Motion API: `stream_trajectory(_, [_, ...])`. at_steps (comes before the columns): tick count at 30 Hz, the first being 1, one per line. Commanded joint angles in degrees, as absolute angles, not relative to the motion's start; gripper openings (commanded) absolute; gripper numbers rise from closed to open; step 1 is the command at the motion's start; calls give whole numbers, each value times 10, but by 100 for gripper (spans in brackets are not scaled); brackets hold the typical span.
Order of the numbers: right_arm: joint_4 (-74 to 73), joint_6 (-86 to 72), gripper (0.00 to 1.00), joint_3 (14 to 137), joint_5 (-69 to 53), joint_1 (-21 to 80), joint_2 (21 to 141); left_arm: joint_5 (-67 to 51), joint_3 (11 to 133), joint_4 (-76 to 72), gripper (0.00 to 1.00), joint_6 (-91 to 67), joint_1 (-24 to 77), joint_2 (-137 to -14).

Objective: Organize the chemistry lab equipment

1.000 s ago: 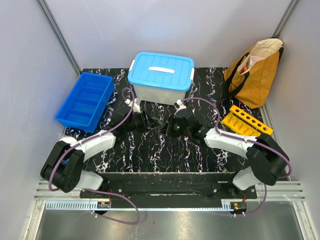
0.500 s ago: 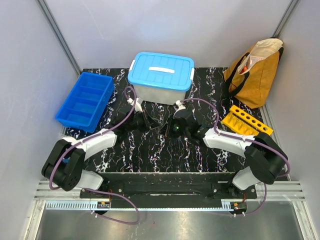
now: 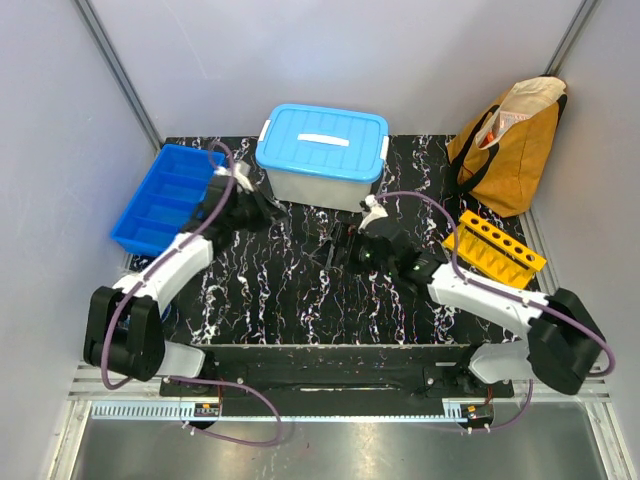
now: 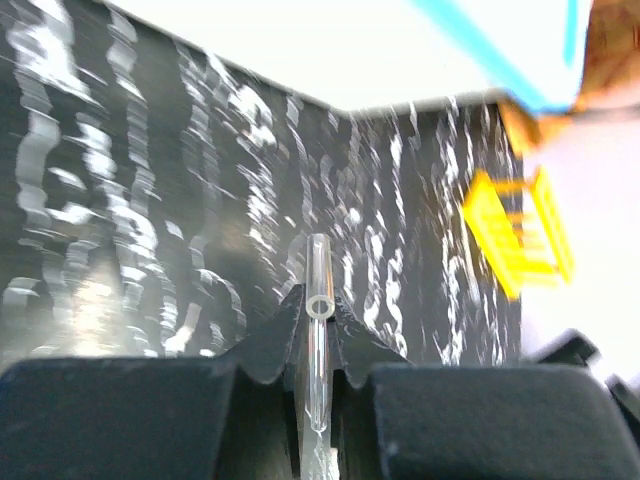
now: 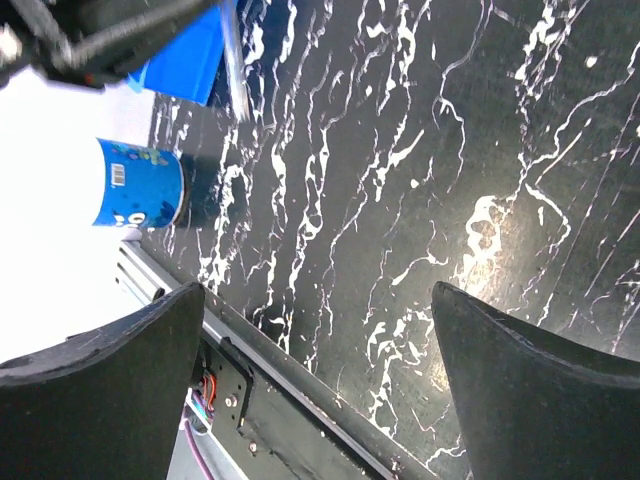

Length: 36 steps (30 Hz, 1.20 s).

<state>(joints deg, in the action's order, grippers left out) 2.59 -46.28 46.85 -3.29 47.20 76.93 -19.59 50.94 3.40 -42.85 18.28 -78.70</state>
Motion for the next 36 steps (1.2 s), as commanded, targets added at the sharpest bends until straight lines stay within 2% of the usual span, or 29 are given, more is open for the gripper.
stream_trajectory(1, [4, -426, 100, 468, 17, 477, 715, -148, 586, 128, 1, -377, 70, -753])
stream_trajectory(7, [-21, -405, 100, 463, 32, 475, 687, -129, 675, 193, 2, -347, -103, -785])
stream_trajectory(14, [-27, -382, 100, 481, 49, 476, 691, -105, 695, 151, 4, -408, -216, -849])
stream_trajectory(20, [-31, -365, 100, 491, 56, 476, 696, -19, 667, 65, 6, -488, -220, -899])
stream_trajectory(31, [-56, -337, 100, 492, 146, 475, 681, 36, 705, 62, 8, -518, -227, -1011])
stream_trajectory(36, [-57, -332, 100, 499, 154, 475, 685, 43, 720, 77, 13, -519, -229, -1042])
